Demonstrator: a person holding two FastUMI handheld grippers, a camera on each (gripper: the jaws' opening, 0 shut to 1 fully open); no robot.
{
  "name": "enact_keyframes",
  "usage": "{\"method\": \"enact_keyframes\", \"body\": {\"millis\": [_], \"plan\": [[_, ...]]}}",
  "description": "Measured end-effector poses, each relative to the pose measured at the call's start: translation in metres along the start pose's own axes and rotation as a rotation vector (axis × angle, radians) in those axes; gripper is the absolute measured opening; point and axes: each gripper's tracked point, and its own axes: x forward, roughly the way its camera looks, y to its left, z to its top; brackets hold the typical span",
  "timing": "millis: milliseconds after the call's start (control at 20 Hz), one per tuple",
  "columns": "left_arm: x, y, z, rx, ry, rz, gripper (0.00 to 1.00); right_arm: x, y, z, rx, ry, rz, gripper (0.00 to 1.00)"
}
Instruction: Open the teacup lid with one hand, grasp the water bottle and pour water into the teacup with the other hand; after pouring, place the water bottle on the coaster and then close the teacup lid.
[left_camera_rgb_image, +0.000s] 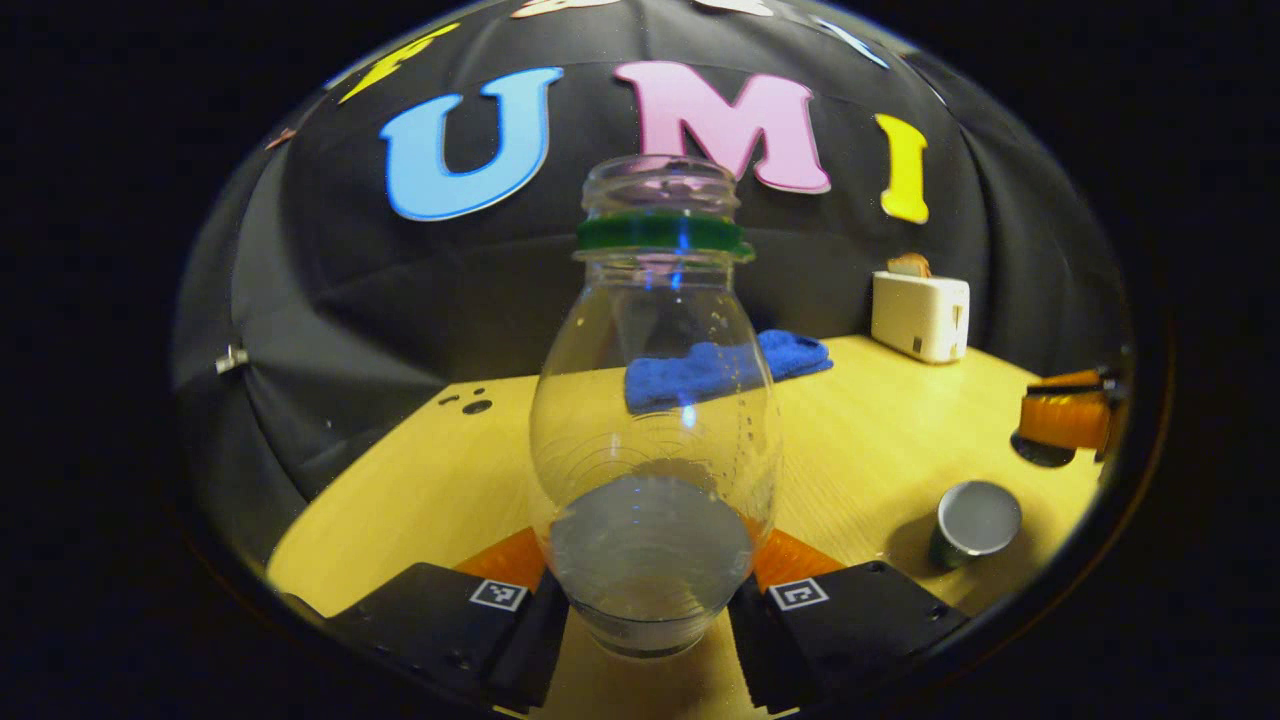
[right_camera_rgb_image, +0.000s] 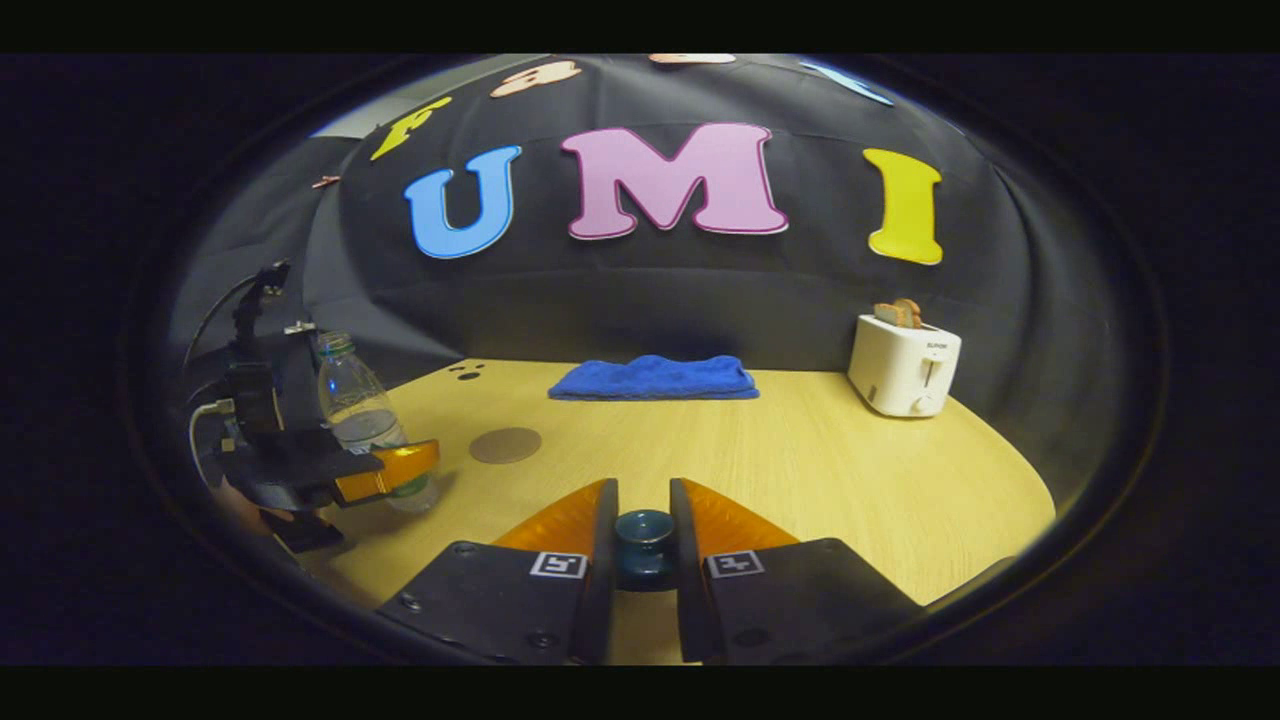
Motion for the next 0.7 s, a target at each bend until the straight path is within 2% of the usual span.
{"method": "enact_keyframes", "body": {"millis": [50,100,150,200,250,300,350,400,600,650,700], "plan": [[0.000,-0.005,0.006,0.052,-0.005,0.000,0.72,-0.003,-0.007,0.000,0.003,0.000,-0.014,0.29],[-0.001,-0.006,0.013,0.126,-0.005,-0.003,0.71,-0.007,-0.014,0.001,0.006,-0.001,-0.028,0.29],[-0.005,-0.005,0.015,0.212,-0.002,-0.012,0.72,-0.011,-0.020,0.001,0.007,-0.001,-0.041,0.24],[-0.007,-0.007,0.020,0.309,-0.002,-0.020,0.72,-0.014,-0.027,0.001,0.006,-0.003,-0.054,0.29],[-0.007,-0.009,0.023,0.411,0.000,-0.030,0.72,-0.018,-0.033,0.002,0.006,-0.005,-0.066,0.28],[-0.006,-0.014,0.023,0.507,0.007,-0.050,0.71,-0.020,-0.040,0.001,0.009,-0.005,-0.077,0.34],[-0.005,-0.019,0.024,0.598,0.011,-0.066,0.72,-0.023,-0.045,0.000,0.015,-0.004,-0.089,0.34],[-0.004,-0.026,0.024,0.682,0.011,-0.087,0.72,-0.025,-0.051,0.000,0.022,-0.004,-0.099,0.29],[0.000,-0.040,0.013,0.904,0.027,-0.126,0.71,-0.035,-0.070,-0.005,0.043,-0.010,-0.139,0.28],[0.002,-0.041,0.010,0.945,0.037,-0.127,0.71,-0.037,-0.073,-0.006,0.049,-0.010,-0.146,0.34],[0.007,-0.044,0.007,0.993,0.048,-0.126,0.71,-0.039,-0.076,-0.007,0.052,-0.009,-0.150,0.29]]}}
